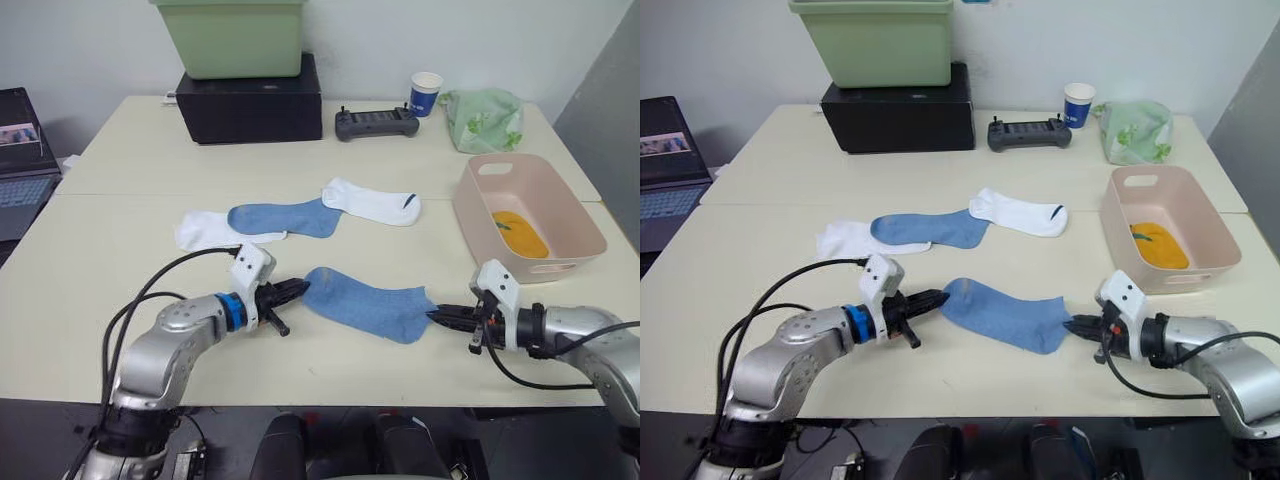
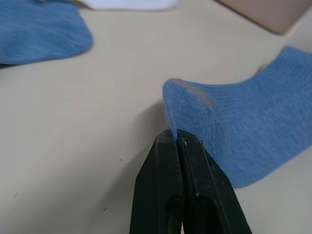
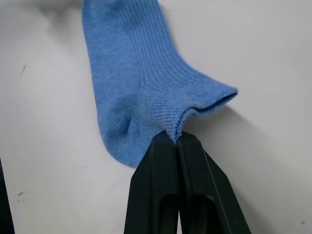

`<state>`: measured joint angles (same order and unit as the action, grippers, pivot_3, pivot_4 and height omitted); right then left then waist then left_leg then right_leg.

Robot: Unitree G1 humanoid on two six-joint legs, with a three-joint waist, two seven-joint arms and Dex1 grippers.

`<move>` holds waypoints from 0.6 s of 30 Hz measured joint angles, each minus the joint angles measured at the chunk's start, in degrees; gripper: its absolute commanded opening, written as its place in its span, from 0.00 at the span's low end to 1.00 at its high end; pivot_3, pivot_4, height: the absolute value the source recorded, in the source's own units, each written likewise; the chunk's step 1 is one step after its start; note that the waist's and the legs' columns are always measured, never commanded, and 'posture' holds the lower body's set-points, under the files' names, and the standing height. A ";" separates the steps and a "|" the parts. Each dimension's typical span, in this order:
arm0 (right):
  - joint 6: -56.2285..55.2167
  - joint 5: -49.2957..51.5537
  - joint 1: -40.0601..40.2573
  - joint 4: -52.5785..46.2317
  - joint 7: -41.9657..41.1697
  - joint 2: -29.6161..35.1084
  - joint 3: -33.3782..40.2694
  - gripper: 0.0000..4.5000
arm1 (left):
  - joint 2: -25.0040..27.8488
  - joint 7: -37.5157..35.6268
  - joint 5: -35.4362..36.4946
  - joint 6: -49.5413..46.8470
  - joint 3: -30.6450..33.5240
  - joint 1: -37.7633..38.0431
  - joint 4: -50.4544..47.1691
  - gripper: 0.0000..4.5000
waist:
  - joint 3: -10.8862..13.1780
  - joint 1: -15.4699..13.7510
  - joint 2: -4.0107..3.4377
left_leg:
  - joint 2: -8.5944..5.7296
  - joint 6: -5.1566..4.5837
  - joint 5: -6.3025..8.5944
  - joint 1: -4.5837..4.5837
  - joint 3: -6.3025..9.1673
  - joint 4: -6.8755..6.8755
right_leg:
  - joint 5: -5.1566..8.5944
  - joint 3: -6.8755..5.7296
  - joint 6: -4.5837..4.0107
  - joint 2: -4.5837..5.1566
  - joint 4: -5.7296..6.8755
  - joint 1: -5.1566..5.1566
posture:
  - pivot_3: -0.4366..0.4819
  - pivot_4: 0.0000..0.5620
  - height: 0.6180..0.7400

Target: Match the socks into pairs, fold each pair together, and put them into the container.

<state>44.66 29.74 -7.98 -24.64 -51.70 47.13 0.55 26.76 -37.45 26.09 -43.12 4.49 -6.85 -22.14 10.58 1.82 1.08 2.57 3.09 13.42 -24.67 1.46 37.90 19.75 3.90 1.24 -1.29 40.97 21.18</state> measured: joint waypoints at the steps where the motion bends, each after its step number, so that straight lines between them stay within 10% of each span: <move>1: 0.02 0.34 -1.53 1.06 -1.50 0.27 -0.99 0.00 | -0.04 1.33 0.60 -0.54 1.07 2.77 -2.37 0.00 | 0.00 0.08 -0.01 | 0.00 0.00 0.00 0.03 -0.04 -0.01 | 0.00 0.05 0.00 0.00 0.00 0.00 | 0.48 0.27 1.00; 18: -2.89 -4.31 -8.94 16.18 -14.66 3.42 -12.51 0.00 | -5.81 13.03 5.36 -4.47 1.44 21.74 -16.83 0.00 | 0.01 -0.12 0.02 | -0.04 -0.01 0.01 0.05 -0.04 -0.01 | 0.00 0.04 0.00 0.02 -0.04 -0.02 | 0.48 0.27 1.00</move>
<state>41.77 25.43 -16.92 -8.46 -66.36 50.55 -11.96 20.94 -24.42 31.45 -47.59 5.93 14.89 -38.97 10.59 1.70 1.09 2.53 3.08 13.43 -24.62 1.42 37.89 19.75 3.94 1.23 -1.26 40.93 21.16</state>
